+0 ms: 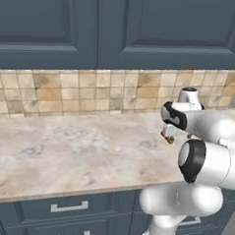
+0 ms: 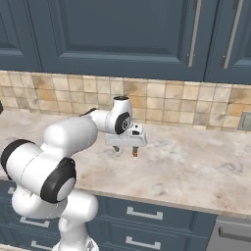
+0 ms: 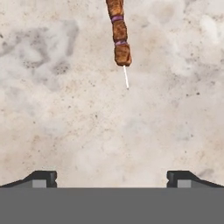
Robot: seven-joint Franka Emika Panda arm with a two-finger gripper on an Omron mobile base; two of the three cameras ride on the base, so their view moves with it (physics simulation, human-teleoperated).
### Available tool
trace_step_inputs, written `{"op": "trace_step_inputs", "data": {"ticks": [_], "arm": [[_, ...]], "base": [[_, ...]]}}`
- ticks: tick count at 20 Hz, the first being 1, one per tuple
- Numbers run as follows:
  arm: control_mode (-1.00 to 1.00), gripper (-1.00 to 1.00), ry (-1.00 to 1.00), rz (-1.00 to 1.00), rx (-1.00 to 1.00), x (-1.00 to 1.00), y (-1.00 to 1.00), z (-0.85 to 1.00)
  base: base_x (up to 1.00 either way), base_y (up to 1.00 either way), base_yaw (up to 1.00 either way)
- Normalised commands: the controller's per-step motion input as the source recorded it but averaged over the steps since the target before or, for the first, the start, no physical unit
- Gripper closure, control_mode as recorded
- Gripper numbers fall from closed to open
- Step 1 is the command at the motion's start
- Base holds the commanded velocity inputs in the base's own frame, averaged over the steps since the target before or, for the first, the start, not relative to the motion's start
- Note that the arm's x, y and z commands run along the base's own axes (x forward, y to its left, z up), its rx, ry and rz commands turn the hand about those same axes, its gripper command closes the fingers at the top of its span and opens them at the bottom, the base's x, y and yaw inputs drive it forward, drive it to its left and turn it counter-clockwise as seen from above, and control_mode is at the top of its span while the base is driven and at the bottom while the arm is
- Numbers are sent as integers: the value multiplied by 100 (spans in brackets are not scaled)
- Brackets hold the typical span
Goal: Store the kebab skewer in the freezer for long-term storage. Close the freezer door after placing the cooked food.
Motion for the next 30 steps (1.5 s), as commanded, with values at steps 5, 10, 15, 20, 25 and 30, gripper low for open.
{"op": "trace_step_inputs", "data": {"ticks": [5,10,15,20,25,30], "arm": [[-100,-100,0,3,0,41,0,-19],[-100,-100,0,2,0,32,0,-19],[-100,-100,-4,0,0,19,-7,-26],[-100,-100,-10,0,0,16,-7,-26],[-100,-100,-2,0,0,20,-6,-25],[-100,-100,0,0,0,21,-3,-17]], "base": [[0,0,0],[0,0,0],[0,0,0],[0,0,0],[0,0,0],[0,0,0]]}}
